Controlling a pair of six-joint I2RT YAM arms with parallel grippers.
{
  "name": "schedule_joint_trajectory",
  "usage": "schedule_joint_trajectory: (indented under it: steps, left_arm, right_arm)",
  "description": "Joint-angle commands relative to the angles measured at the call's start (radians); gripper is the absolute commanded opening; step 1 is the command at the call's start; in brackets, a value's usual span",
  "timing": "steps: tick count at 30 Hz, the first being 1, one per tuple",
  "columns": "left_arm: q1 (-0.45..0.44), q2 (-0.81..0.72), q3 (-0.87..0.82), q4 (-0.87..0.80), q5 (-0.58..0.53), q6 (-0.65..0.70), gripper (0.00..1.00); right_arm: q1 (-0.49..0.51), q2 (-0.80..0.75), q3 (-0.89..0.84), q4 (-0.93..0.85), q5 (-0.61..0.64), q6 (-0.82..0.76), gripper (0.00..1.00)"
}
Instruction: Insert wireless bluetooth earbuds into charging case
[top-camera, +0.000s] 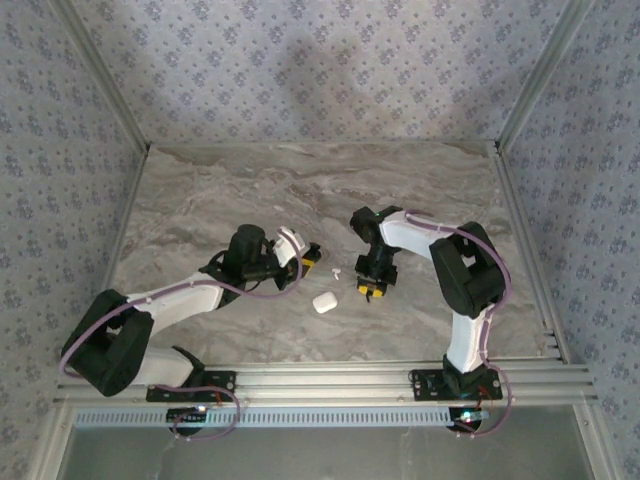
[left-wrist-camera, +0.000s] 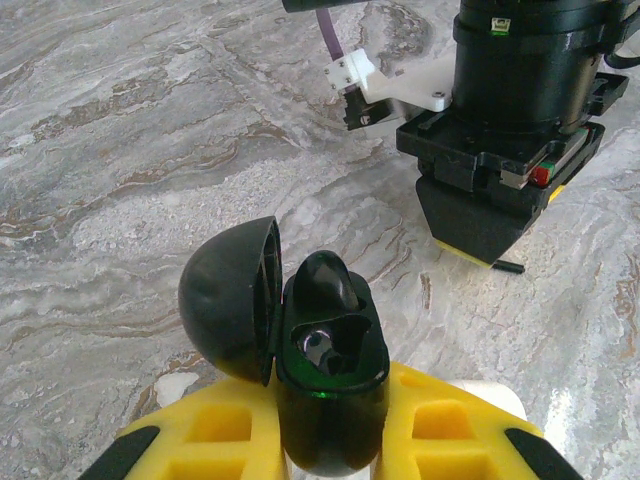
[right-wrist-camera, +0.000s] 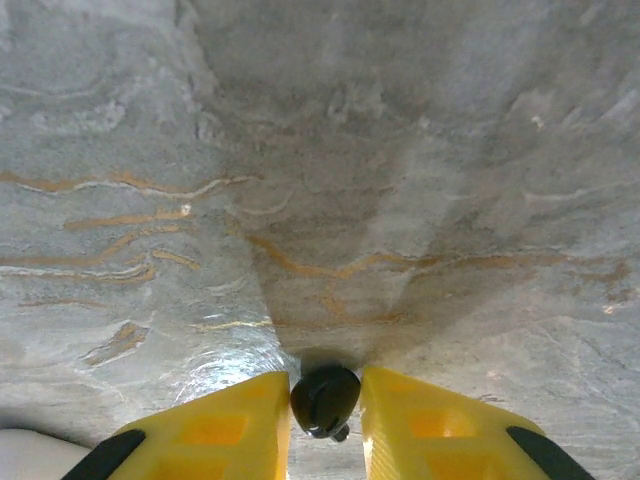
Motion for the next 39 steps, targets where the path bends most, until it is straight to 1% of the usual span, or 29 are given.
schedule_joint_trajectory:
  steps: [1, 4, 6, 12, 13, 15, 20, 26, 34, 39]
  left_arm:
    - [-0.005, -0.019, 0.016, 0.002, -0.007, 0.009, 0.13]
    - [-0.004, -0.019, 0.017, 0.001, -0.007, 0.01, 0.13]
    - [-0.004, -0.019, 0.018, 0.001, -0.008, 0.009, 0.13]
    - [-0.003, -0.021, 0.016, -0.002, -0.007, 0.009, 0.12]
    - [-0.003, -0.019, 0.016, 0.0, -0.007, 0.009, 0.13]
    - [-0.005, -0.017, 0.015, 0.002, -0.007, 0.009, 0.13]
    - [-0.004, -0.009, 0.01, 0.023, -0.005, -0.004, 0.13]
    - [-0.014, 0.026, -0.017, 0.139, -0.019, -0.054, 0.12]
    - [-0.09, 0.121, -0.03, 0.345, -0.107, -0.103, 0.12]
    - [-0.138, 0.193, -0.01, 0.441, -0.155, -0.119, 0.12]
  right_arm:
    - [0.001, 0.023, -0.002, -0.013, 0.009, -0.018, 0.25]
    - [0.0, 0.023, -0.002, -0.025, 0.011, -0.026, 0.28]
    - [-0.001, 0.024, -0.002, -0.034, 0.016, -0.032, 0.28]
    - [-0.008, 0.021, -0.002, -0.038, 0.03, -0.043, 0.25]
    - [-0.009, 0.018, -0.033, -0.033, 0.032, -0.043, 0.25]
    - [-0.012, 0.008, -0.039, -0.026, 0.035, -0.043, 0.24]
    - [-0.015, -0.048, -0.071, -0.002, 0.064, -0.035, 0.23]
    - [-0.022, -0.178, -0.159, 0.14, 0.093, -0.008, 0.23]
    - [-0.022, -0.361, -0.299, 0.428, 0.142, 0.013, 0.23]
    - [-0.025, -0.454, -0.328, 0.53, 0.174, 0.003, 0.23]
